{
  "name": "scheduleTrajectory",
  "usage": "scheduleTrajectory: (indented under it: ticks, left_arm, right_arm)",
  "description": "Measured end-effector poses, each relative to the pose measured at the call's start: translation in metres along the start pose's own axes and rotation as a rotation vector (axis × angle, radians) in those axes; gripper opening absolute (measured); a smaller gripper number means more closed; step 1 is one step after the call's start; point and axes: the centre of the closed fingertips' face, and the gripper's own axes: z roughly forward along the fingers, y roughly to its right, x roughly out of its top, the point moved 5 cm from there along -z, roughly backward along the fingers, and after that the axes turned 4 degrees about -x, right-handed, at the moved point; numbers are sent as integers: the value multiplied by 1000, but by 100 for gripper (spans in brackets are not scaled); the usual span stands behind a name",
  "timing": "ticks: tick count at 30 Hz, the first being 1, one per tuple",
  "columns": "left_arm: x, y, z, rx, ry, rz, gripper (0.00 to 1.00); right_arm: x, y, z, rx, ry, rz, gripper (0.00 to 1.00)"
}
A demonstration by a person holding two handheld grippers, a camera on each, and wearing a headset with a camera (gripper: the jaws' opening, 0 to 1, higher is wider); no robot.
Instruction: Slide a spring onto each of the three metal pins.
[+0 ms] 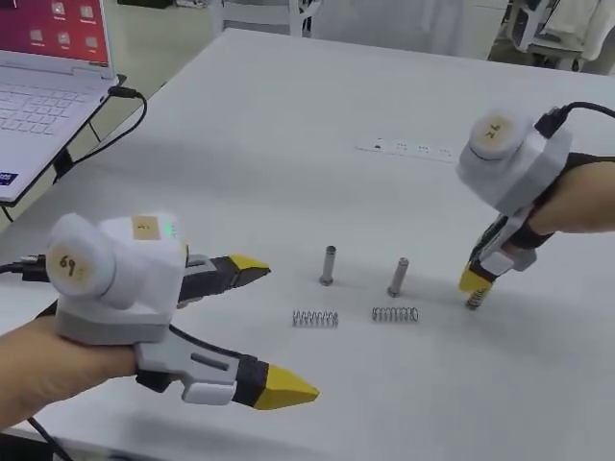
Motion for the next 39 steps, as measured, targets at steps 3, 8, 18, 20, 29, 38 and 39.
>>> scheduleTrajectory:
  ticks: [3, 8, 18, 20, 29, 38, 39]
  left_arm:
    - [0, 0, 0, -2, 0, 1, 84]
    - [1, 0, 0, -1, -1, 2, 84]
    - [1, 2, 0, -3, -3, 4, 84]
    - [1, 2, 0, -3, -1, 4, 84]
    - [1, 3, 0, -4, -4, 3, 83]
    - [1, 5, 1, -7, -12, 3, 83]
    - [0, 5, 1, -7, -12, 3, 83]
  right_arm:
    - [5, -4, -1, 0, 10, -23, 19]
    - [12, -11, -3, 6, 30, -45, 19]
    - [24, -34, 1, 35, 45, -119, 19]
    - [25, -39, 4, 44, 43, -129, 18]
    - [29, -52, 17, 72, 44, -148, 17]
    - [27, -56, 31, 90, 55, -131, 14]
    - [27, -56, 32, 92, 60, -131, 14]
